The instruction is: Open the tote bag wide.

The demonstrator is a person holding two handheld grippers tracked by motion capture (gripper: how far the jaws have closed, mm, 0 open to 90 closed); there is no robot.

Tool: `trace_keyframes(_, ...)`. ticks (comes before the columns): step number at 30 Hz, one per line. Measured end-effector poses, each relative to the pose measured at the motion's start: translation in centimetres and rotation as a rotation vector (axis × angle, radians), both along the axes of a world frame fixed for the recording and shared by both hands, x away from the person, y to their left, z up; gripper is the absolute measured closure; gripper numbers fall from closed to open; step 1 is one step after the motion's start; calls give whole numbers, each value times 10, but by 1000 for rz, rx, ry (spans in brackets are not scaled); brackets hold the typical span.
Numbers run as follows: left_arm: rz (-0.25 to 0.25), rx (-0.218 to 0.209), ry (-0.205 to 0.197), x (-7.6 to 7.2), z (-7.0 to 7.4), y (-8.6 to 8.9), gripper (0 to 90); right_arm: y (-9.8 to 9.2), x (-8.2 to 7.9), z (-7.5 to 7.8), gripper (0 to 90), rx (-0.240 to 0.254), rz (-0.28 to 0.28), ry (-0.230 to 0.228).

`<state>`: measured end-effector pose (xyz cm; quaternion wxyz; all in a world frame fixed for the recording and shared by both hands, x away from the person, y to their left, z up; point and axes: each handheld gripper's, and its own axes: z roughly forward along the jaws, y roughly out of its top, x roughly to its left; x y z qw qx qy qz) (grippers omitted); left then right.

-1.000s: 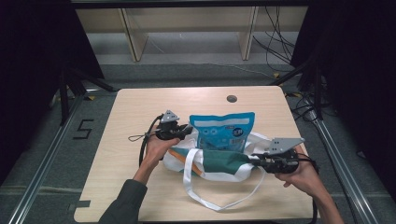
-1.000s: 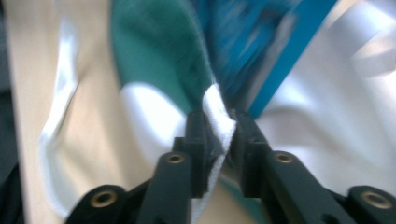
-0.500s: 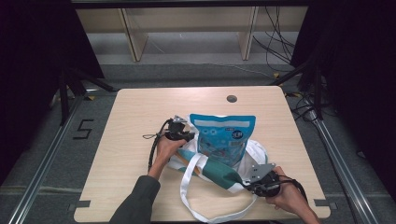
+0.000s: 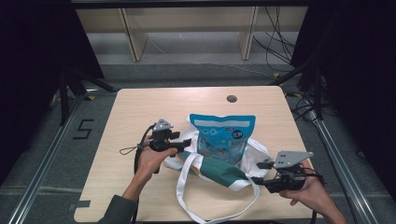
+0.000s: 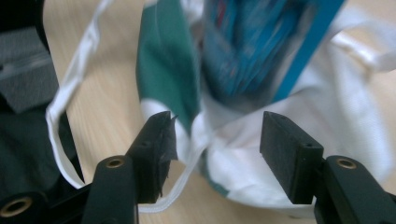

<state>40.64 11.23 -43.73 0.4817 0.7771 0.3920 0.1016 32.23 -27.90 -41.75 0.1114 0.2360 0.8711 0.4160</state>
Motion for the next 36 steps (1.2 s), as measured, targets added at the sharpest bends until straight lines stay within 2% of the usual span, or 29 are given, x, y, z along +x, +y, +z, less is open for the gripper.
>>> trace_keyframes(1, -22, -31, 8, -6, 0, -2, 366, -3, 0, 6, 444, 16, -14, -14)
trace_keyframes(2, -22, -31, 8, -6, 0, -2, 360, -3, 0, 6, 444, 16, -14, -14)
trace_keyframes(3, -80, -81, 45, -12, 1, -6, 345, -9, 0, 13, 437, 18, -81, -44)
trace_keyframes(5, -107, -74, 20, -15, 3, -10, 337, -14, 4, 16, 434, 20, -134, -64)
trace_keyframes(6, -107, -74, 20, -15, 3, -10, 334, -14, 4, 16, 434, 20, -134, -64)
trace_keyframes(7, -157, -137, 51, -13, 0, -14, 332, -16, 11, 14, 433, 33, -167, -62)
trace_keyframes(8, -157, -137, 51, -13, 0, -14, 326, -17, 16, 13, 433, 36, -190, -57)
trace_keyframes(9, -197, -131, 55, -11, -4, -19, 319, -18, 23, 11, 434, 35, -205, -71)
trace_keyframes(10, -210, -112, 67, -14, -6, -23, 322, -18, 28, 9, 441, 30, -228, -61)
trace_keyframes(11, -228, -106, 70, -15, -9, -27, 331, -17, 36, 6, 450, 18, -238, -77)
trace_keyframes(12, -250, -98, 62, -16, -11, -30, 339, -14, 41, 3, 464, 6, -258, -55)
trace_keyframes(13, -269, -76, 51, -19, -12, -34, 360, -13, 48, 0, 473, -17, -251, -65)
trace_keyframes(16, -313, 41, -30, -28, -10, -38, 398, 0, 64, -6, 522, -37, -245, -46)
trace_keyframes(17, -314, 74, -50, -31, -9, -37, 429, 3, 70, -8, 542, -42, -226, -60)
trace_keyframes(18, -314, 74, -50, -31, -9, -37, 477, 3, 70, -8, 542, -42, -226, -60)
trace_keyframes(19, -324, 124, -88, -37, -11, -35, 536, 13, 80, -10, 610, -44, -198, -54)
trace_keyframes(20, -339, 146, -94, -38, -13, -33, 576, 16, 83, -10, 670, -41, -186, -67)
trace_keyframes(21, -344, 154, -93, -41, -17, -32, 596, 21, 86, -11, 740, -53, -172, -47)
trace_keyframes(23, -355, 173, -88, -43, -21, -31, 631, 29, 93, -14, 860, -118, -163, -92)
trace_keyframes(24, -374, 196, -76, -46, -29, -31, 631, 29, 93, -14, 860, -118, -163, -92)
trace_keyframes(25, -391, 234, -65, -49, -42, -31, 645, 30, 102, -15, 884, -132, -207, -108)
trace_keyframes(26, -385, 226, -49, -53, -51, -33, 655, 27, 107, -14, 886, -127, -237, -132)
trace_keyframes(27, -403, 279, -45, -53, -57, -33, 665, 24, 111, -14, 888, -124, -274, -134)
trace_keyframes(28, -392, 294, -38, -54, -63, -34, 674, 20, 117, -14, 888, -137, -287, -149)
trace_keyframes(29, -393, 326, -41, -52, -66, -33, 677, 17, 122, -17, 888, -137, -310, -139)
trace_keyframes(31, -393, 328, -38, -52, -66, -34, 678, 16, 129, -30, 889, -156, -348, -108)
trace_keyframes(33, -375, 309, -26, -51, -69, -34, 679, 17, 139, -51, 889, -244, -348, -85)
trace_keyframes(34, -368, 299, -20, -51, -70, -33, 679, 18, 144, -63, 889, -265, -355, -70)
trace_keyframes(36, -370, 335, -36, -53, -68, -34, 678, 18, 150, -76, 889, -261, -364, -42)
